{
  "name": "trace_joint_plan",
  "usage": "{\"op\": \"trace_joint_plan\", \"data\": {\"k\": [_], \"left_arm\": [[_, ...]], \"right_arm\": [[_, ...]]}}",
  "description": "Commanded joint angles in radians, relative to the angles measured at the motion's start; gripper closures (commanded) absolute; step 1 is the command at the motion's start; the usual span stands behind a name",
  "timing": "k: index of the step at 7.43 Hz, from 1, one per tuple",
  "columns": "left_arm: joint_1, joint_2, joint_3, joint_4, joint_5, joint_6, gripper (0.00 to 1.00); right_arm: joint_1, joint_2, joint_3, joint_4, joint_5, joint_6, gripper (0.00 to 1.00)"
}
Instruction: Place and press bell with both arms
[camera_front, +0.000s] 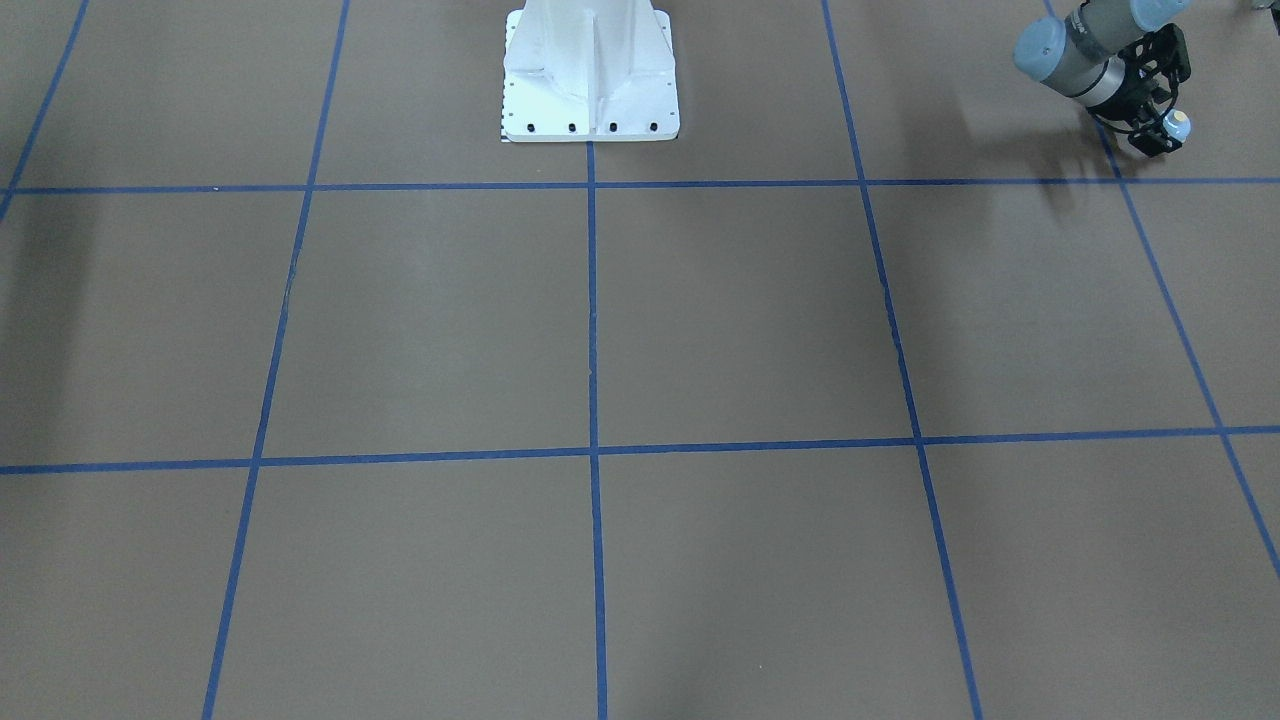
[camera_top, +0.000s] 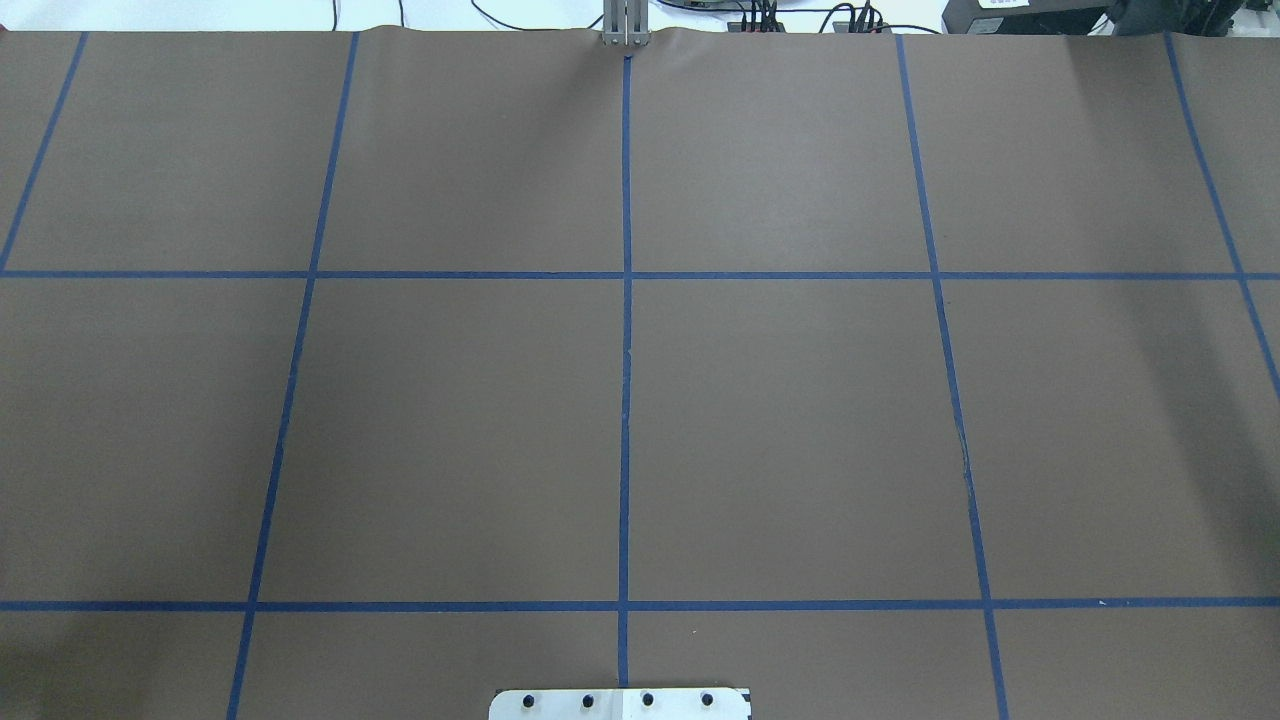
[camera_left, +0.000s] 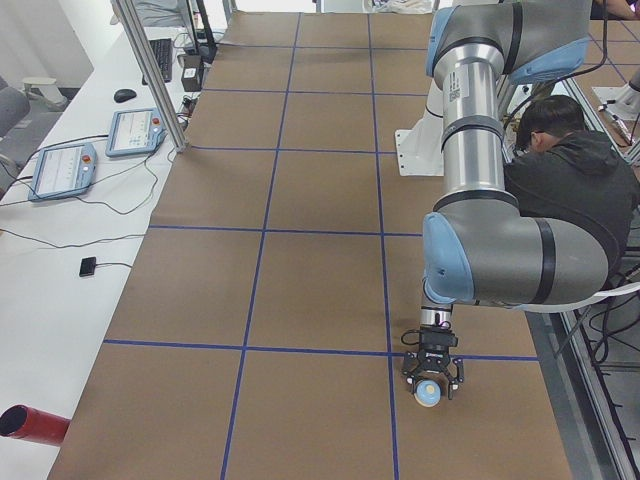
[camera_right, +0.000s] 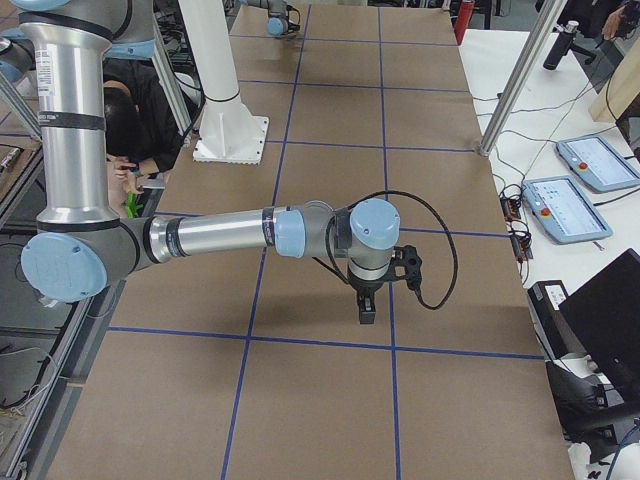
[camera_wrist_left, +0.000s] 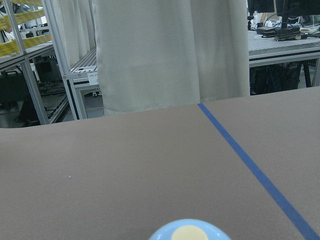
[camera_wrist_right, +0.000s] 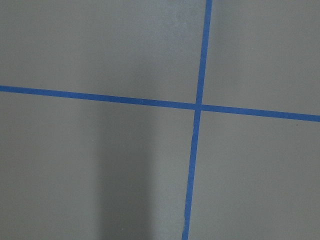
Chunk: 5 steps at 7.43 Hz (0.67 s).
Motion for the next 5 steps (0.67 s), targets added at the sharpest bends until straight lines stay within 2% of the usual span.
{"op": "trace_joint_plan", "data": {"k": [1,2,3,4,5], "left_arm": [[0.004,0.001,0.004,-0.004,0.002,0.000,0.03],[0.004,0.004,0.004,-0.003,0.002,-0.004,0.26],[0.002,0.005,0.004,-0.001,0.000,-0.008,0.70],[0.004,0.007,0.004,0.005,0.000,-0.013,1.00],[0.002,0.015,-0.005,0.008,-0.005,-0.010,1.00]], "right_arm": [[0.003,0.000,0.000,0.000,0.000,-0.002,0.00],[0.006,0.000,0.000,0.000,0.000,-0.002,0.00],[0.006,0.000,0.000,-0.002,0.000,-0.002,0.00],[0.010,0.000,0.000,-0.003,0.000,-0.002,0.00],[0.010,0.000,-0.001,-0.005,0.000,-0.002,0.00]]}}
